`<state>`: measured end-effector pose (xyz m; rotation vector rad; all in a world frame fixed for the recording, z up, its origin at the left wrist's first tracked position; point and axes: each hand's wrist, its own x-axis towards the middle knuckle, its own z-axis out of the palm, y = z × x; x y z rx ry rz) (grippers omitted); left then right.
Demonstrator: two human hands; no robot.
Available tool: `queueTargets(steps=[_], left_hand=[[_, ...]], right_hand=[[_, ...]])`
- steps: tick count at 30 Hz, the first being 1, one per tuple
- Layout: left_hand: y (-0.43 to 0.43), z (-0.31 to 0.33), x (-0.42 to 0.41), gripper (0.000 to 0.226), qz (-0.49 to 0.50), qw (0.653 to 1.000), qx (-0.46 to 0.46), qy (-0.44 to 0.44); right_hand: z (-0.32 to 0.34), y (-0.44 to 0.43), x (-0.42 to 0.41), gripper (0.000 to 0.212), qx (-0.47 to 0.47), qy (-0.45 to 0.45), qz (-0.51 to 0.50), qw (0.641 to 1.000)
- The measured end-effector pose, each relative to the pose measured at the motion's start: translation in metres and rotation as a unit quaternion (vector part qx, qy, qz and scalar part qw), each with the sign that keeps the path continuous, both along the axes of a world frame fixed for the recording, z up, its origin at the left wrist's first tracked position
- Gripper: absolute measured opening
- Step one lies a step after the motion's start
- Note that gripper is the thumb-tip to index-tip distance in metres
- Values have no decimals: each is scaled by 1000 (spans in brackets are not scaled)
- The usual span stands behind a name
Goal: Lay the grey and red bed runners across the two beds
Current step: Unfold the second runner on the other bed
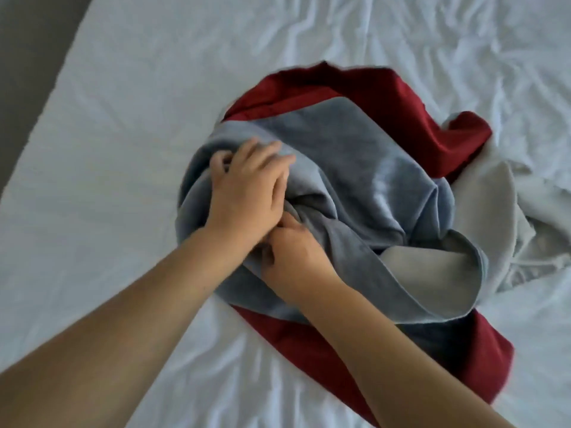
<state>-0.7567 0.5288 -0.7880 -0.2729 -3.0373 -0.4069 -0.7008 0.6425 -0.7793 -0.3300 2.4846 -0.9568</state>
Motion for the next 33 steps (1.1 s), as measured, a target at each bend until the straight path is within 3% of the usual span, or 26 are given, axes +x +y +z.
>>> queueTargets(steps=[3,5,9,13,16,19,23,27,31,33], left_hand=[[33,-28,96,44,-30,1000,3,-10],[68,-42,157,55,-76,995,10,-71],[132,-53,234,71,-116,976,46,-180],[159,-59,252,76,-162,968,32,-191],[157,-66,267,93,-208,960,-23,-185],[146,-73,279,74,-242,953,-50,-173],[131,-77,273,47,-255,957,-8,-134],[101,-73,260,24,-305,949,25,-78],[37,-65,236,16,-388,921,15,-18],[-9,-60,216,24,-406,914,-9,2]], right_hand=[[-16,65,52,43,65,54,26,996],[-25,113,83,50,129,92,48,986],[-33,185,139,64,237,63,85,966],[-43,220,170,65,251,94,48,962],[-52,226,186,51,236,138,-10,962],[-57,214,195,46,236,164,-61,956],[-51,187,191,45,288,85,-104,948],[-32,147,190,50,361,-90,-72,925],[-27,81,186,73,350,-191,-37,916],[-23,38,173,81,330,-230,4,915]])
